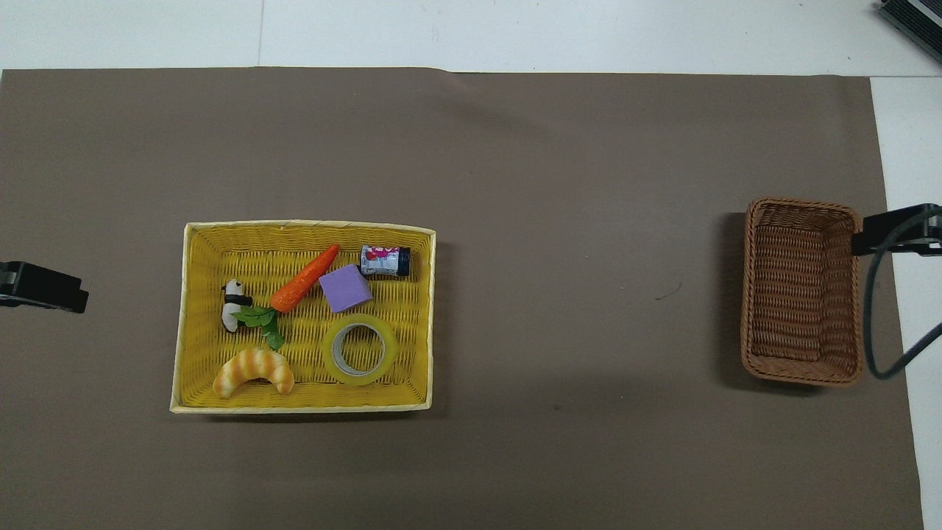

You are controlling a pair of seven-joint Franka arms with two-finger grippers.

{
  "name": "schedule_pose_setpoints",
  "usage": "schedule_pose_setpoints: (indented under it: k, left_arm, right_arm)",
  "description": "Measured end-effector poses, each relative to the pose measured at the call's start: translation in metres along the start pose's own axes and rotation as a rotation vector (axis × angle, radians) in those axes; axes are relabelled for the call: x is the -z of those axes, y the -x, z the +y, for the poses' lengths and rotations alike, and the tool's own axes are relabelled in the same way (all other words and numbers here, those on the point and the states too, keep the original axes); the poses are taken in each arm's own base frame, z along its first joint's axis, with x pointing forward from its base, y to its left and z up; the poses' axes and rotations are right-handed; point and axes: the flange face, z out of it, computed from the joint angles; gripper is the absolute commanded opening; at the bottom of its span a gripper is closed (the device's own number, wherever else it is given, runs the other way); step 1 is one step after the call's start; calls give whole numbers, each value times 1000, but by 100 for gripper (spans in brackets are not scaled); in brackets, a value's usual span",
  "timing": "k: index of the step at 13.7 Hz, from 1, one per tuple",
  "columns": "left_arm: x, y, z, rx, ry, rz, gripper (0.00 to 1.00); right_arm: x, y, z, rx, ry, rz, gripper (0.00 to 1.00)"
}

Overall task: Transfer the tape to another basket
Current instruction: 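Reach the left gripper into the yellow basket toward the tape roll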

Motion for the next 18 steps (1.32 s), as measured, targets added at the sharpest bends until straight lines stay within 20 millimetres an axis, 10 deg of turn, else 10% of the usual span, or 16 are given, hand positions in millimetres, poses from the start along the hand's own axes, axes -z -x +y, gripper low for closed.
schedule_pose_setpoints:
  k: [8, 13, 18]
  left_arm:
    - [5, 9, 87, 91, -15, 14, 100]
    - [2, 13, 103, 124, 14, 6, 100]
    - [-61, -9, 106, 144, 19, 1, 100]
  right_arm:
    - [-4, 1, 0, 29, 3, -13, 100]
    - [-5, 1, 0, 29, 3, -17, 100]
    - [-5, 1, 0, 29, 3, -18, 100]
